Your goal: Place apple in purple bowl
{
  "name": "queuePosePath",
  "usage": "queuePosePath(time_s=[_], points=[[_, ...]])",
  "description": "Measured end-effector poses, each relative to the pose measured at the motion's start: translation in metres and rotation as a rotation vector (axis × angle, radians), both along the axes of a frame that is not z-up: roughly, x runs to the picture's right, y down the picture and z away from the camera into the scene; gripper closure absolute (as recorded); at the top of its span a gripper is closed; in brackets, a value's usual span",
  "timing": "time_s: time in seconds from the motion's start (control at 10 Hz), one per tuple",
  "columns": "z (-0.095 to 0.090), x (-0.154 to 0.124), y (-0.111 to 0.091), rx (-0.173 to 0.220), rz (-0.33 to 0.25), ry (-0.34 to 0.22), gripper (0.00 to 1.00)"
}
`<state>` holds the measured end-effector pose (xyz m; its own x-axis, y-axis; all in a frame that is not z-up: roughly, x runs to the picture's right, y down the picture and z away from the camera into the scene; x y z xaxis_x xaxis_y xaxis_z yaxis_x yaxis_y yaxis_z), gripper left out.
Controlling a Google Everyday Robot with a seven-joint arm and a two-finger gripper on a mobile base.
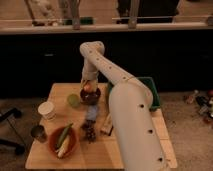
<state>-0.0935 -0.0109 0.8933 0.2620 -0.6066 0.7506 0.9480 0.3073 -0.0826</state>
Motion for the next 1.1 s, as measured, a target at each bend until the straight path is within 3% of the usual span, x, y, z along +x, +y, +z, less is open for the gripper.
queuePosePath(time_s=[0.9, 1.1], points=[[0.0052, 0.0045, 0.0013, -0.009, 0.021, 0.017, 0.99], [0.005, 0.0042, -0.0002, -0.012, 0.032, 0.022, 0.83]])
